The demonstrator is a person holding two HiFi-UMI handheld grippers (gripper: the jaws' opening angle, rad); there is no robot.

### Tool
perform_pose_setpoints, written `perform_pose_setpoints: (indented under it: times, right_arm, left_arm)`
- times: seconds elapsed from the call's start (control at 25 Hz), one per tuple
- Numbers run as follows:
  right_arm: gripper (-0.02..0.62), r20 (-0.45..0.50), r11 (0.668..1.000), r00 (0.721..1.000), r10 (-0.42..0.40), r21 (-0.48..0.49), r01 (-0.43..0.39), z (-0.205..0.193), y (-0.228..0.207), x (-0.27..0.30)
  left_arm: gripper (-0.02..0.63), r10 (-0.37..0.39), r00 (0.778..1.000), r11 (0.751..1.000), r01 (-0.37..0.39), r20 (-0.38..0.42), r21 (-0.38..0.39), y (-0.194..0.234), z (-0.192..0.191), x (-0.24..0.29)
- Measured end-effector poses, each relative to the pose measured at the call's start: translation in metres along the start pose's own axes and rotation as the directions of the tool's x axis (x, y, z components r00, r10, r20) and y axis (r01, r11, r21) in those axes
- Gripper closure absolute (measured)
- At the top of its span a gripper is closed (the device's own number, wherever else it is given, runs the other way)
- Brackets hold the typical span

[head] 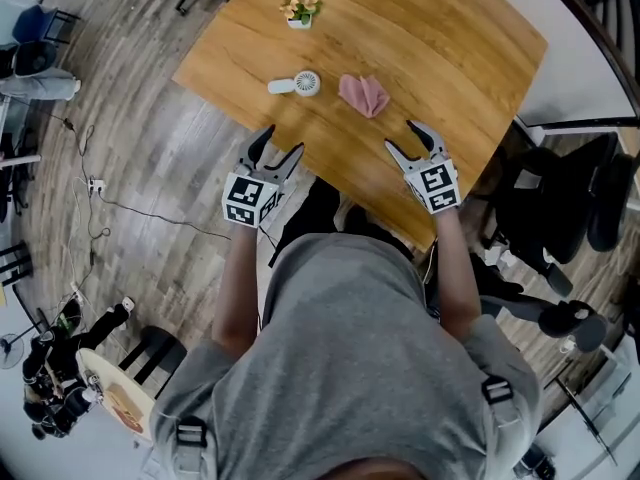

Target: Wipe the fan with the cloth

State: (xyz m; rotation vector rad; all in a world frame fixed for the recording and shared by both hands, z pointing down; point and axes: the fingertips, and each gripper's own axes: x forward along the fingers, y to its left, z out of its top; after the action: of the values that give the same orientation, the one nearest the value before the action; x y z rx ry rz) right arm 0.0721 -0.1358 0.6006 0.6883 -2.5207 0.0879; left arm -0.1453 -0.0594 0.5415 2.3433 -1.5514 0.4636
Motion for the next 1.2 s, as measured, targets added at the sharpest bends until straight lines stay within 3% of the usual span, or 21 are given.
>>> perform_pose_setpoints:
  times: [0.36,0.72,1.0,1.2]
  right_arm:
    - [0.328,-0.109,1.000,0.994,-0.006,0.027,0.009,-0.018,-0.011,0.050]
    - [0.328,-0.229,0.999,0.973,0.025,-0.034,-0.034,-0.043,-0.018,0.085]
    - [0.327,-0.259,0.998,0.964,0.057,-0.011,-0.062,-0.050,-0.023,0.121]
    - [0.325,-0.276,0.996,0.958,0.074,-0.018,-0.083,-0.048,-0.022,0.147]
  left_arm:
    - [0.316,-0.049,0.997,0.999,0.049,-0.059,-0.004,0.047,-0.013,0.038]
    - [0.310,-0.096,0.988,0.995,0.096,-0.121,0.000,0.082,-0.036,0.084]
    - [0.302,-0.125,0.981,0.992,0.120,-0.150,-0.038,0.108,-0.046,0.121]
    - [0.295,-0.157,0.969,0.987,0.161,-0.193,0.007,0.122,-0.054,0.146]
